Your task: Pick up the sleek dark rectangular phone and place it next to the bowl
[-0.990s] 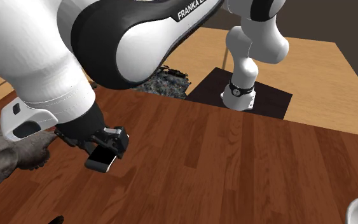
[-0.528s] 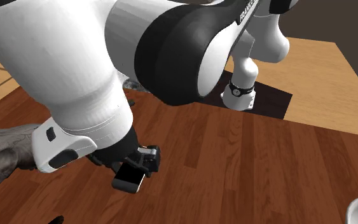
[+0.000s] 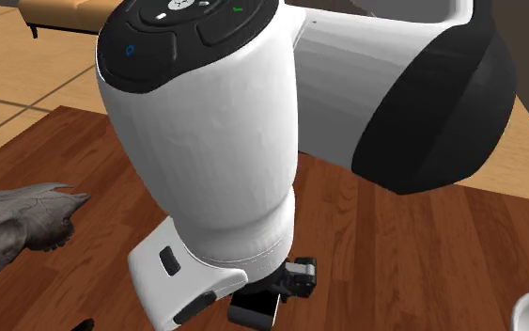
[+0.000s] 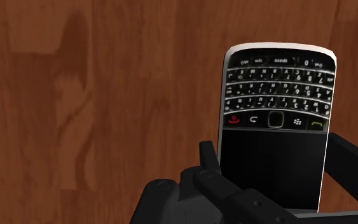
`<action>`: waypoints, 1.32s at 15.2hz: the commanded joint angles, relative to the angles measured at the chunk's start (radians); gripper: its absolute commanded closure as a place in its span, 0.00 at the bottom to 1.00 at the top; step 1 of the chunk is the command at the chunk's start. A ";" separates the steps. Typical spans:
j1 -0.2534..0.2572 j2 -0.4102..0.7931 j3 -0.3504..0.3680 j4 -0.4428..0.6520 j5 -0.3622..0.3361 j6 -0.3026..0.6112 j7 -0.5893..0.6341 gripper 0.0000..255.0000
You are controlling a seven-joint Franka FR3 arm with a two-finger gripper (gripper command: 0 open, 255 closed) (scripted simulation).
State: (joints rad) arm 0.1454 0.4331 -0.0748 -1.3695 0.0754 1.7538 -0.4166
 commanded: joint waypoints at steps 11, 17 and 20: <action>0.173 0.090 0.066 0.138 -0.018 -0.036 0.241 1.00; 0.261 0.203 0.092 0.319 -0.029 -0.098 0.355 1.00; 0.296 0.269 0.099 0.429 -0.034 -0.139 0.398 1.00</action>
State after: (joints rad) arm 0.4306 0.6792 0.0221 -0.9814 0.0431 1.6310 -0.0325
